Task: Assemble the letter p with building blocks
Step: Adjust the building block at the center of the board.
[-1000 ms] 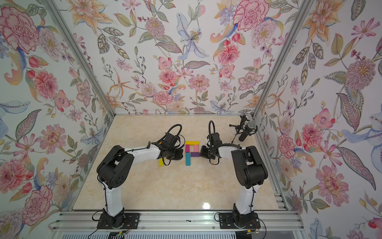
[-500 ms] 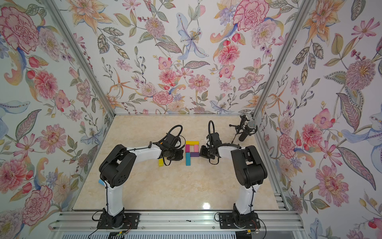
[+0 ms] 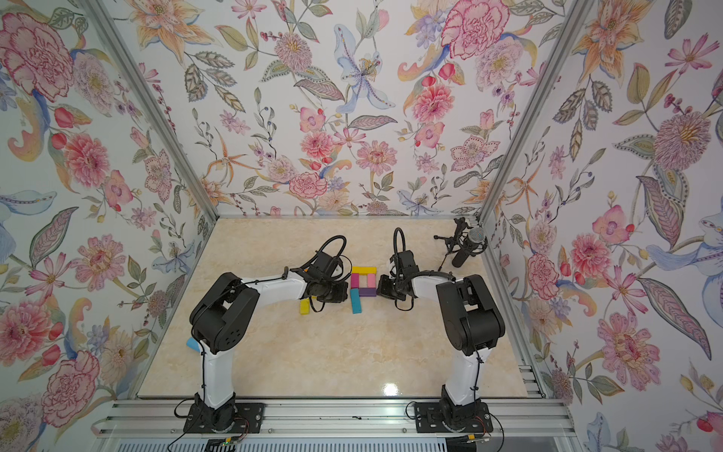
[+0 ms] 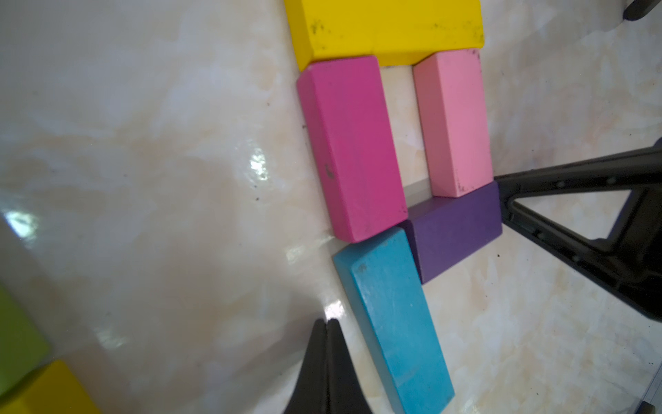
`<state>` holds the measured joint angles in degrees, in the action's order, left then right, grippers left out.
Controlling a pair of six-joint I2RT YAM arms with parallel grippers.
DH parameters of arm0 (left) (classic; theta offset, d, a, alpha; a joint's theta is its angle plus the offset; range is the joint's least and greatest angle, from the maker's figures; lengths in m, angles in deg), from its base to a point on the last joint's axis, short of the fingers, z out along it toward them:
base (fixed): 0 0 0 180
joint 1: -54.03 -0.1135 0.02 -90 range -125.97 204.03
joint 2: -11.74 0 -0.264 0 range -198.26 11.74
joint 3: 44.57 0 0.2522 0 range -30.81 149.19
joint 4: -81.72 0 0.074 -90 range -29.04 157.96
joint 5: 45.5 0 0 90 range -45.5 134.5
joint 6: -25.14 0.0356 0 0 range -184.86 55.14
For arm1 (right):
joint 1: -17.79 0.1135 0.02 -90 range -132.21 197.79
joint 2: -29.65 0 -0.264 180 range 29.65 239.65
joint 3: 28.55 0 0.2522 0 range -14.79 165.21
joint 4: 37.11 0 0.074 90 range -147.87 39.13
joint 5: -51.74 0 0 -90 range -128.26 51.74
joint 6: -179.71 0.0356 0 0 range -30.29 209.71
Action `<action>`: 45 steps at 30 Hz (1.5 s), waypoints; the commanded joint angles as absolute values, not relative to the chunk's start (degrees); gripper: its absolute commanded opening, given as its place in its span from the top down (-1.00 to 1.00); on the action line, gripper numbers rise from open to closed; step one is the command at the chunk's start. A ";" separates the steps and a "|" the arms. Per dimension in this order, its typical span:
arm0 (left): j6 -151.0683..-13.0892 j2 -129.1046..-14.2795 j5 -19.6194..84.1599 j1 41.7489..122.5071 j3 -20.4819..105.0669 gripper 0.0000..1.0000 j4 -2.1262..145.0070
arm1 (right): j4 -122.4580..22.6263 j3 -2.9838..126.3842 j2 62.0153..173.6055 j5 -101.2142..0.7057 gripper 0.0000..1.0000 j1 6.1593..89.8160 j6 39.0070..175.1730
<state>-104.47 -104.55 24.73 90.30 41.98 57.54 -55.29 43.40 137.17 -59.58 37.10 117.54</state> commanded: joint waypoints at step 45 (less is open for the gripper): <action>-104.70 -102.19 22.96 89.82 36.80 1.00 58.73 | -55.38 39.51 134.49 -59.15 1.00 47.04 122.22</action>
<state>-104.71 -103.33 22.41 89.40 38.66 61.43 -54.86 38.22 132.87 -58.90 46.52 121.47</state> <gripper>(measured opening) 0.048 0.047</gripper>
